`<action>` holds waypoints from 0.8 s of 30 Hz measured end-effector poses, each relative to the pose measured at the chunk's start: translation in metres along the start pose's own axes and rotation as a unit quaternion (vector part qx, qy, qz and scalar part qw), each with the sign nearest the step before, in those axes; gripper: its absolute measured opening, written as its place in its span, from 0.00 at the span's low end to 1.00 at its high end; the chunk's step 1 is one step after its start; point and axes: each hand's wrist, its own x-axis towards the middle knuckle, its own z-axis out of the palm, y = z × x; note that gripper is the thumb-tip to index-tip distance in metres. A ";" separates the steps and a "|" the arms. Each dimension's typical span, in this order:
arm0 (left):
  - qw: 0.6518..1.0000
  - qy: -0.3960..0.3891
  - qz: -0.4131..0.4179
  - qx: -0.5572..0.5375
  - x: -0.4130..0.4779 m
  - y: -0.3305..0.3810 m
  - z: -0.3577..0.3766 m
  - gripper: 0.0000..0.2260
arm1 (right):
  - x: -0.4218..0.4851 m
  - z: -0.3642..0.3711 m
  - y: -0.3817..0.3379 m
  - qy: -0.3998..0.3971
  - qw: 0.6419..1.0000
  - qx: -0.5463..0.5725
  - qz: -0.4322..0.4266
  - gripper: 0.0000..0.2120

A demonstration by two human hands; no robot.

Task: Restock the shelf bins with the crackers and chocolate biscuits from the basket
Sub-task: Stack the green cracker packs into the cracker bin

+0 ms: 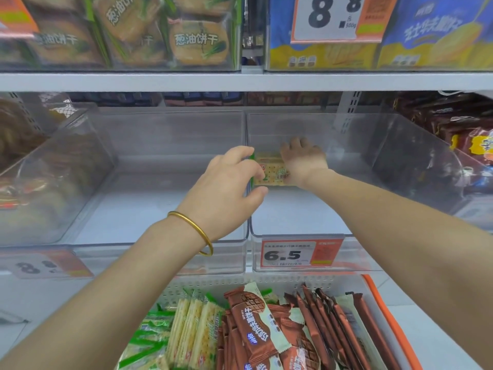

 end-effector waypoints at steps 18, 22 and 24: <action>0.883 -0.368 -0.178 0.230 -0.192 -0.085 0.075 0.19 | -0.258 -0.070 -0.119 -0.147 0.911 0.320 -0.212 0.06; 0.877 -0.355 -0.185 0.266 -0.197 -0.101 0.092 0.20 | -0.261 -0.028 -0.142 -0.204 0.900 0.334 -0.190 0.06; 0.889 -0.335 -0.178 0.257 -0.195 -0.099 0.092 0.20 | -0.261 -0.023 -0.146 -0.218 0.889 0.363 -0.177 0.07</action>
